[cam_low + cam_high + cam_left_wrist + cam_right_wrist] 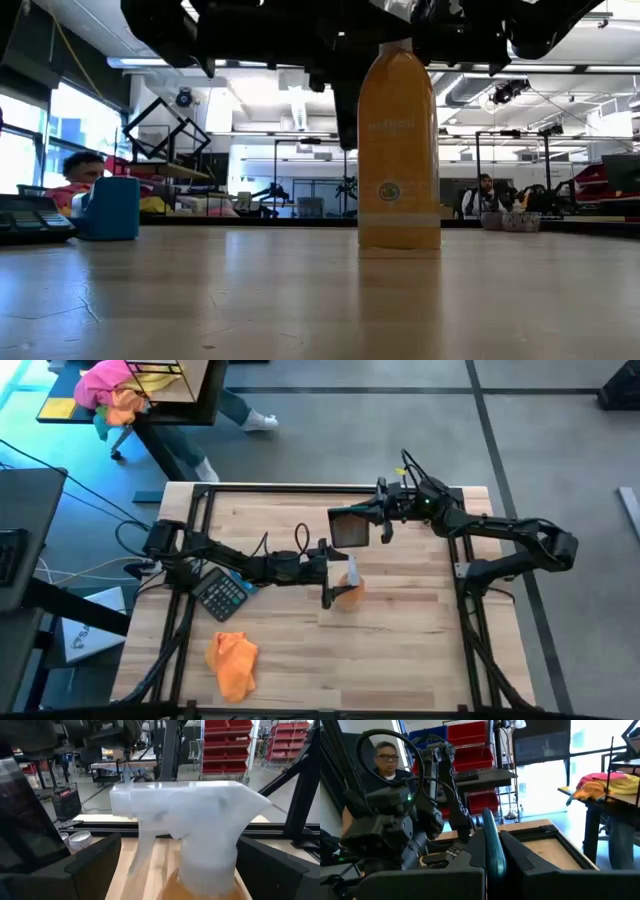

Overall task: Apply microfiber cloth
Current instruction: Spray the blue phone using the orange spray bottle

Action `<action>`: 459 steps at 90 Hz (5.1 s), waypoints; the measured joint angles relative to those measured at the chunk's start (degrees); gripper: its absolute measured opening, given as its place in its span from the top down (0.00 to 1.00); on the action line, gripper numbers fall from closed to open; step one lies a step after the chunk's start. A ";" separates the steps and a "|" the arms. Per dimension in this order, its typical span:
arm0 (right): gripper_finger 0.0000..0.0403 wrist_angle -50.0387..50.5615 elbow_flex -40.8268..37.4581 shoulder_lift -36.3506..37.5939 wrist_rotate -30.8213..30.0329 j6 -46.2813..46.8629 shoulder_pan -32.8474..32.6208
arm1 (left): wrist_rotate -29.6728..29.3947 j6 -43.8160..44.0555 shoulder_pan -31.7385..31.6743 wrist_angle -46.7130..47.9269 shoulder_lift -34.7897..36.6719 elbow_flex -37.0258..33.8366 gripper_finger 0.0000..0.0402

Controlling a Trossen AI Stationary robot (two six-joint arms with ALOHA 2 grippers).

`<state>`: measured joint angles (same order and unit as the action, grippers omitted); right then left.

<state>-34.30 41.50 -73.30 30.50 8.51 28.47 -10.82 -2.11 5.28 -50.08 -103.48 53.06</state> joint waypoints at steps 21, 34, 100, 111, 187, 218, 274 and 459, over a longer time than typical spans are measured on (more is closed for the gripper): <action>1.00 0.00 0.00 0.00 -0.07 -1.05 0.00 | 0.23 0.02 0.48 0.89 0.00 0.00 0.33; 1.00 -5.52 0.00 0.00 2.41 -1.04 0.01 | 1.29 0.25 0.52 0.91 0.00 0.01 0.51; 1.00 -14.98 0.13 0.00 9.03 -5.49 -0.29 | 3.05 1.32 0.50 0.75 -0.02 -0.02 0.46; 1.00 -14.89 0.13 -0.02 9.05 -5.84 -0.39 | 3.97 2.75 0.47 1.44 -0.02 -0.02 0.59; 1.00 -4.41 0.15 7.61 7.17 -45.99 -7.45 | 6.09 5.57 -0.02 17.50 12.97 -0.09 0.26; 1.00 8.09 0.15 12.39 -13.49 -60.74 -18.74 | 10.24 7.47 0.61 26.37 13.34 -0.09 0.25; 1.00 27.33 0.15 -1.04 -63.79 -82.42 -47.74 | 23.24 10.63 4.27 32.21 16.83 -0.90 0.25; 1.00 12.70 9.75 -20.90 -64.05 -131.04 -49.64 | 28.76 13.50 5.44 34.39 16.22 -0.85 0.39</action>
<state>-21.61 51.24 -94.19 -33.55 -122.53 -21.17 17.94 11.39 10.72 -15.69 -87.26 52.21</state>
